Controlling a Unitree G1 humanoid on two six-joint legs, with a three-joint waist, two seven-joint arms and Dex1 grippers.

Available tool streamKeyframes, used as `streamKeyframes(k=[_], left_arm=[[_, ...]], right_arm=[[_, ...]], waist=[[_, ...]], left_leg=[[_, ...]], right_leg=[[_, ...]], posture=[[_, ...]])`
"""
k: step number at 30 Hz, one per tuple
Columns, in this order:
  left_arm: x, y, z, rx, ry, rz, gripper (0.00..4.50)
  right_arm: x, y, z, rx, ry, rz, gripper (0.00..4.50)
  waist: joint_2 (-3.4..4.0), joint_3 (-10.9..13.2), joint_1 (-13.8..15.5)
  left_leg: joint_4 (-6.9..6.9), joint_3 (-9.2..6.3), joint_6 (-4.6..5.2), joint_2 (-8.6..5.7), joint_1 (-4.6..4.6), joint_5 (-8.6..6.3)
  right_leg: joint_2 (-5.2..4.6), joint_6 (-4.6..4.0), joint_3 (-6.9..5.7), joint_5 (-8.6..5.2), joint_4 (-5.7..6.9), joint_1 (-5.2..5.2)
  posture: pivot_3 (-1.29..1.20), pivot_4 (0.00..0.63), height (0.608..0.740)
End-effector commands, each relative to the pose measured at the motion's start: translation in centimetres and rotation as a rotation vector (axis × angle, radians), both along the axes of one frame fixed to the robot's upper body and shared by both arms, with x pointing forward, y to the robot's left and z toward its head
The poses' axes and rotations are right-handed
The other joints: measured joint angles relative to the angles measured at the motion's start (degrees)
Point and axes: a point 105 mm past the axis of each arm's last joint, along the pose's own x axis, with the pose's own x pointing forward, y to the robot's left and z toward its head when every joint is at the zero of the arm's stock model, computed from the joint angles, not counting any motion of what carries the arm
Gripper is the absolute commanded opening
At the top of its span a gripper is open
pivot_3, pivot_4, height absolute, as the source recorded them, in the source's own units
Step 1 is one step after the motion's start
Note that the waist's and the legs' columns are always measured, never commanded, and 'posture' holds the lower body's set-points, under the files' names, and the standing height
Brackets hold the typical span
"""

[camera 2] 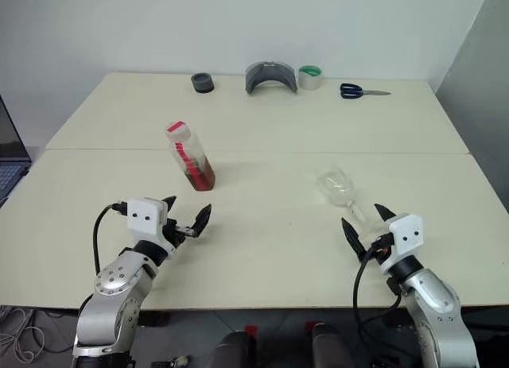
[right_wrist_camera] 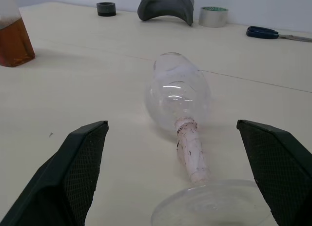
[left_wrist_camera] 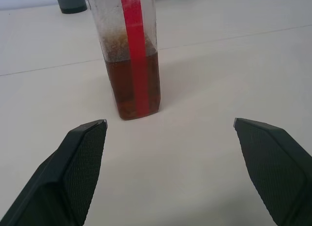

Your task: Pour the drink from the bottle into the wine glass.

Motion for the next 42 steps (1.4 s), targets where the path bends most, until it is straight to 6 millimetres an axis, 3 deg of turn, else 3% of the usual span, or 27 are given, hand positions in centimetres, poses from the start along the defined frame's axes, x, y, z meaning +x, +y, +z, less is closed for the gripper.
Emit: streamKeyframes(k=[1,25,31,39,42], left_arm=[[-0.1,-0.5,1.2,0.015,-0.041,-0.033,4.48],[0.4,0.0,1.1,0.061,-0.042,-0.009,4.48],[0.5,0.2,1.6,0.012,-0.078,0.007,4.48],[1.8,2.3,2.3,0.034,-0.103,0.142,4.48],[2.7,1.9,2.5,0.013,-0.096,0.127,4.48]], right_arm=[[-0.2,0.1,1.1,-0.001,-0.037,0.003,4.50],[-0.2,0.5,1.7,-0.026,-0.045,0.027,4.50],[0.1,1.6,2.3,-0.054,-0.063,0.141,4.50],[-1.9,5.8,4.7,-0.066,-0.026,0.524,4.50],[-2.1,6.8,5.7,-0.077,-0.019,0.605,4.50]], waist=[[0.00,0.0,0.0],[0.00,0.0,0.0],[0.00,0.0,0.0],[0.00,0.0,0.0],[-0.01,0.0,0.0]], left_leg=[[0.00,0.00,0.00,0.00,0.00,0.00],[0.00,0.00,0.00,0.00,0.00,0.00],[0.00,0.01,0.00,0.00,0.01,0.00],[0.01,-0.01,0.01,-0.01,0.00,0.00],[0.05,-0.04,0.01,-0.01,-0.01,0.00]], right_leg=[[0.00,0.00,0.00,0.00,0.00,0.00],[0.00,0.00,0.00,0.00,0.00,0.00],[0.01,0.00,0.00,0.00,0.00,-0.01],[0.00,0.00,-0.02,0.00,-0.01,0.01],[0.01,0.00,-0.06,0.00,-0.01,0.03]], posture=[[0.00,0.150,0.740],[0.00,0.150,0.740],[0.00,0.150,0.740],[0.00,0.150,0.740],[0.00,0.150,0.740]])
